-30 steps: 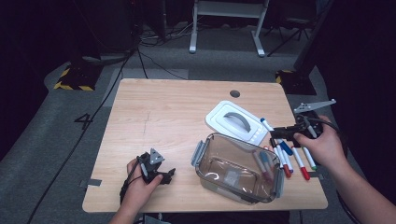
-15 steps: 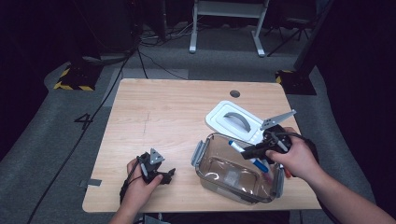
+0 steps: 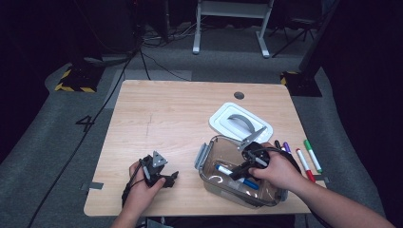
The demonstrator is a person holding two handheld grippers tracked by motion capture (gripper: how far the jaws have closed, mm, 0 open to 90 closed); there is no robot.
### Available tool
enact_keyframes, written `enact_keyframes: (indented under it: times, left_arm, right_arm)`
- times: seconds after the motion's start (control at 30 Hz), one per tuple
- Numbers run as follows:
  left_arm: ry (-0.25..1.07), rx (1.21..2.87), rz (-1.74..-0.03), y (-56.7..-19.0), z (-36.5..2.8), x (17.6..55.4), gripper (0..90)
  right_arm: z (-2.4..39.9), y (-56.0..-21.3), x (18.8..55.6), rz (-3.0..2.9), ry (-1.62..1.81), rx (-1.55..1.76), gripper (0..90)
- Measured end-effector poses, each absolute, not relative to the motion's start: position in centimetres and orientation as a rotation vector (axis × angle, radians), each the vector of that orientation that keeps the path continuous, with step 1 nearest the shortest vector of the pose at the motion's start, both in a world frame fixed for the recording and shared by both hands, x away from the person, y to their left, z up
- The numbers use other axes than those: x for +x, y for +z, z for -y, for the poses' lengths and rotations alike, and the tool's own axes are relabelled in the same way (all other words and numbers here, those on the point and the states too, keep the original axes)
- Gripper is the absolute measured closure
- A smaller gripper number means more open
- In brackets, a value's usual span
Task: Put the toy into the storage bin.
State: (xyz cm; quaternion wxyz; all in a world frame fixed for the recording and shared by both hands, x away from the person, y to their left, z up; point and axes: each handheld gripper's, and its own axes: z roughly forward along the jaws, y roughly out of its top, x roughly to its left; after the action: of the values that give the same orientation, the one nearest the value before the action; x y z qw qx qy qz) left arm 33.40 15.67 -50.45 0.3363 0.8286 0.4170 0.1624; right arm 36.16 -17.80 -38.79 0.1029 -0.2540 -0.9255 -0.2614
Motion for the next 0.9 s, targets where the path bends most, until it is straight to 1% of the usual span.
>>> enact_keyframes:
  times: [0.33,0.83,0.87,0.9]
  left_arm:
    - [0.422,2.164,-1.088,-50.4,-15.7,33.4,15.0]
    - [0.423,2.161,-1.089,-50.4,-15.7,33.4,14.9]
    - [0.422,2.164,-1.087,-50.4,-15.7,33.4,14.9]
    - [0.422,2.163,-1.088,-50.4,-15.7,33.4,15.0]
  right_arm:
    - [16.1,-41.5,36.0,2.733,-0.656,-0.682,76.7]
    - [15.1,-43.9,35.6,2.706,-0.555,-0.675,76.6]
    - [15.1,-44.0,35.6,2.703,-0.552,-0.670,75.8]
    - [15.0,-44.1,35.6,2.705,-0.557,-0.674,71.9]
